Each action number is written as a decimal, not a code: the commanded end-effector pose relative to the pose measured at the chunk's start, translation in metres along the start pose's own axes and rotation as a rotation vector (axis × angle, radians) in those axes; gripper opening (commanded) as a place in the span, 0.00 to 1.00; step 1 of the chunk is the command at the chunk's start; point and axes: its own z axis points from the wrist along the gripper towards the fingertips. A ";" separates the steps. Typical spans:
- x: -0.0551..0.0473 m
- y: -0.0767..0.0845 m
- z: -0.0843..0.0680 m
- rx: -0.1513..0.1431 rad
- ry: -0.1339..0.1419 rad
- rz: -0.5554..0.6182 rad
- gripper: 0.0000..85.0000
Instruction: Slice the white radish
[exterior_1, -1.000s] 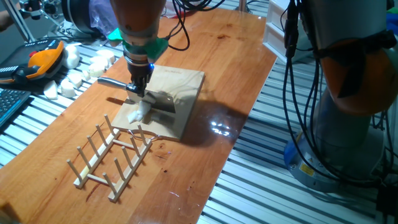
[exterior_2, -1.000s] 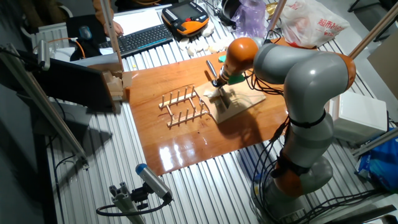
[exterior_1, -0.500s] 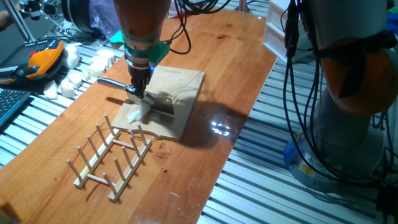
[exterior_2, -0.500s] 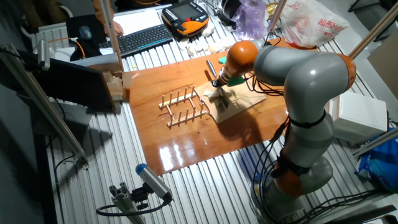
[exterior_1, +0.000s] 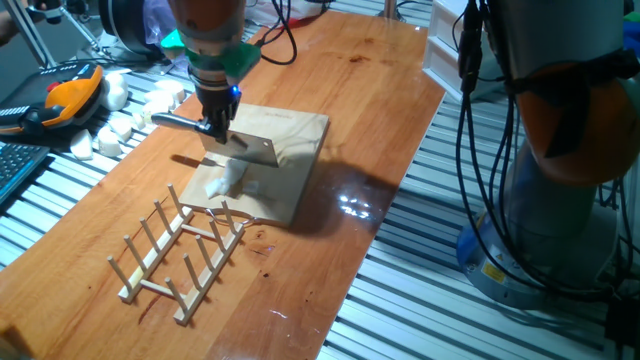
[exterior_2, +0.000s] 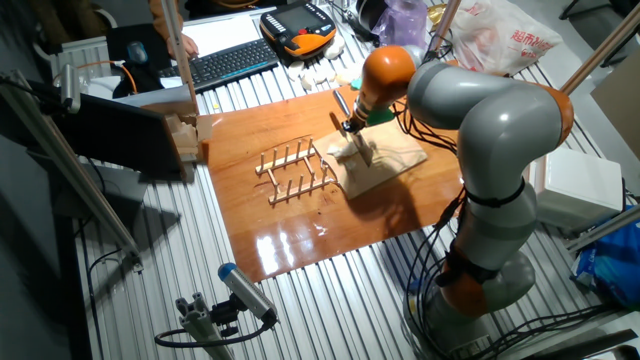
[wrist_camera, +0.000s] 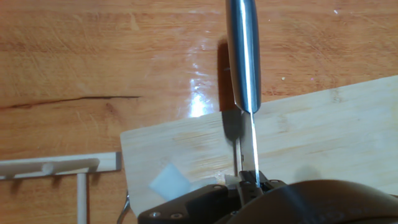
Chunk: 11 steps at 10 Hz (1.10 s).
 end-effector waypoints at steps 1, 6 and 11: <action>-0.001 -0.002 -0.001 0.002 -0.001 -0.001 0.00; 0.003 -0.008 0.004 -0.011 0.004 0.016 0.00; 0.006 -0.007 0.011 -0.011 -0.006 0.012 0.00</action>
